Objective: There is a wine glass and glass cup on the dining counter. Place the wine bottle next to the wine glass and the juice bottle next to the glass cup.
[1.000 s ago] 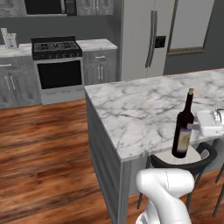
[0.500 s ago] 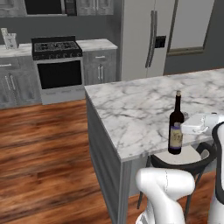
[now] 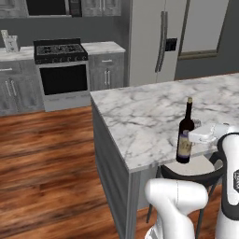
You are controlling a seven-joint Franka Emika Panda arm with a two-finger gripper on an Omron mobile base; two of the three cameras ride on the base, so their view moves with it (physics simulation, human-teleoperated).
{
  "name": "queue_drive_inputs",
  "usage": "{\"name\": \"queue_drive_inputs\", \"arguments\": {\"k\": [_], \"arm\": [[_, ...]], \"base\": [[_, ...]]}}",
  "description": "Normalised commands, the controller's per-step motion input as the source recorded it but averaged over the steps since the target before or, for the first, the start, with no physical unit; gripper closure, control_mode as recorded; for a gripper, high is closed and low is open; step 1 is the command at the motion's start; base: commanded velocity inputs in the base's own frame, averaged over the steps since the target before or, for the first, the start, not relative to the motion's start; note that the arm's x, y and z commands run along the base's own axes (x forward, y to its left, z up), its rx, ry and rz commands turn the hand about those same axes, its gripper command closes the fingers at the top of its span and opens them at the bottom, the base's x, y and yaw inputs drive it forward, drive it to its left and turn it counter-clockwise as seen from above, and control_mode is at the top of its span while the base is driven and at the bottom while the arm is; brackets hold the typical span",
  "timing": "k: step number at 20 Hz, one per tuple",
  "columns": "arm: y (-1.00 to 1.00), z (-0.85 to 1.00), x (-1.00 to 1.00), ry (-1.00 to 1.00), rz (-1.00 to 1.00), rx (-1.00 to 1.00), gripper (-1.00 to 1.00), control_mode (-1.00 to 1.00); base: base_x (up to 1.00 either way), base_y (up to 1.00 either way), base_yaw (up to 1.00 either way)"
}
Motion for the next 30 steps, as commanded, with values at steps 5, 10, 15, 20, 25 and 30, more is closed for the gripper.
{"name": "queue_drive_inputs", "arguments": {"k": [5,10,15,20,25,30], "arm": [[-0.3,-0.15,0.61,0.0,-0.05,0.0,1.0,-1.0],[-0.18,-0.29,0.57,0.0,-0.04,0.0,1.0,-1.0],[-0.14,-0.44,0.51,0.0,0.0,-0.01,1.0,-1.0],[-0.16,-0.45,0.47,-0.04,0.0,-0.04,1.0,-1.0],[-0.16,-0.34,0.37,-0.03,0.0,-0.06,1.0,-1.0],[-0.09,-0.22,0.21,-0.04,0.0,-0.05,1.0,-1.0]], "base": [[0.0,0.0,0.0],[0.0,0.0,0.0],[0.0,0.0,0.0],[0.0,0.0,0.0],[0.0,0.0,0.0],[0.0,0.0,0.0]]}}
